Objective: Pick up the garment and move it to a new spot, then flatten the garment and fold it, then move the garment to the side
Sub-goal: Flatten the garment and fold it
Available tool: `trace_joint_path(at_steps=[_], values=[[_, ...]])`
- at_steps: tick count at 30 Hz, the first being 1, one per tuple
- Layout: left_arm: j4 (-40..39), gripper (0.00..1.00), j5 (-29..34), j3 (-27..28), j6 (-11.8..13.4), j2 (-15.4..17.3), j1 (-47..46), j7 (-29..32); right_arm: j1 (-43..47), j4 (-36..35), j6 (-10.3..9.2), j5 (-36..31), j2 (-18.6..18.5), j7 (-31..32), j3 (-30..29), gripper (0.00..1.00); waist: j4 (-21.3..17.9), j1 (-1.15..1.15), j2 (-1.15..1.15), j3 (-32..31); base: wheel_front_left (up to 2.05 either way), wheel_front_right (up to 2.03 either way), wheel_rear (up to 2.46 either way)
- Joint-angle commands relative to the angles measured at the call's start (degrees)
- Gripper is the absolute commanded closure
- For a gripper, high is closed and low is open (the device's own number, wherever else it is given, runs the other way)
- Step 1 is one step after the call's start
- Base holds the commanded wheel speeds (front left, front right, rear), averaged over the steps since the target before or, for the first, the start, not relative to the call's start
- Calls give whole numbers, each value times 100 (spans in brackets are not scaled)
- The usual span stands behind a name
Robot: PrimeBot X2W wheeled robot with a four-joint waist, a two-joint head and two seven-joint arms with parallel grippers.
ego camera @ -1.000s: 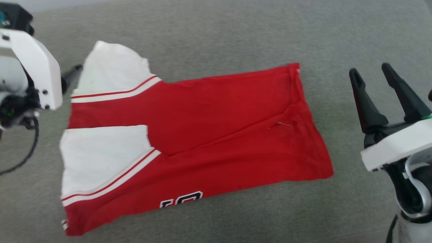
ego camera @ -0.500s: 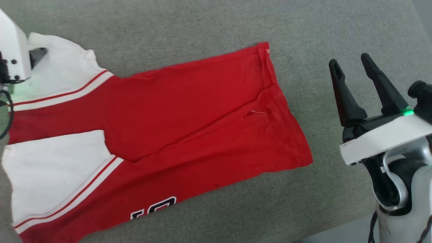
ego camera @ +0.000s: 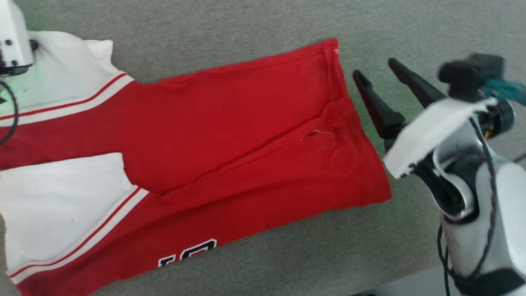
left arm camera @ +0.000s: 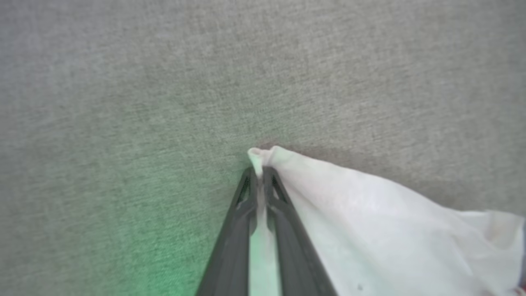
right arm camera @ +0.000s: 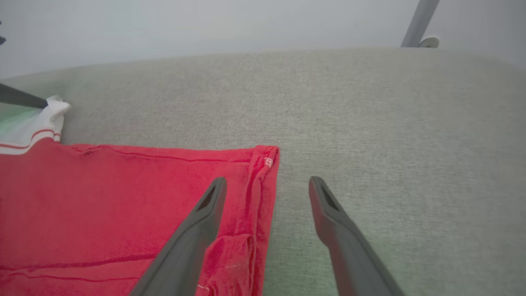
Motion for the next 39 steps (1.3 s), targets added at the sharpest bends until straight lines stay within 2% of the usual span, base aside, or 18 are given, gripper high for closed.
trace_joint_path(at_steps=[1,7,14,20,21,22,31,39], values=[[207,100,-27,-224,-51,-246,531,122,-157,101,-3,32,-21,117,74,0,53,0,0,28,0,0,0],[303,100,14,-224,-197,-534,208,8,-1084,1043,-3,188,-165,927,424,0,270,0,0,92,0,0,0],[436,100,52,-227,-289,-805,-55,-161,-2153,2365,-3,3,-269,1793,761,0,515,0,0,128,0,0,0],[598,100,61,-220,-385,-1054,-196,-379,-2517,3394,-2,-12,-230,2645,1155,0,695,0,0,88,0,0,0],[633,100,62,-213,-392,-1074,-206,-424,-2537,3460,-2,19,-252,2724,1235,60,715,0,0,79,0,0,0],[664,100,70,-206,-395,-1085,-218,-483,-2549,3534,-2,64,-289,2795,1295,100,734,0,0,65,0,0,0],[662,100,-64,-112,-615,-1191,-334,-735,-2543,3353,-8,283,-729,2267,1290,100,969,0,0,-335,0,0,0],[366,100,-181,-133,-701,-1108,-200,-510,-2029,2897,-8,429,-1116,1822,1106,100,1242,0,0,-823,0,0,0]])
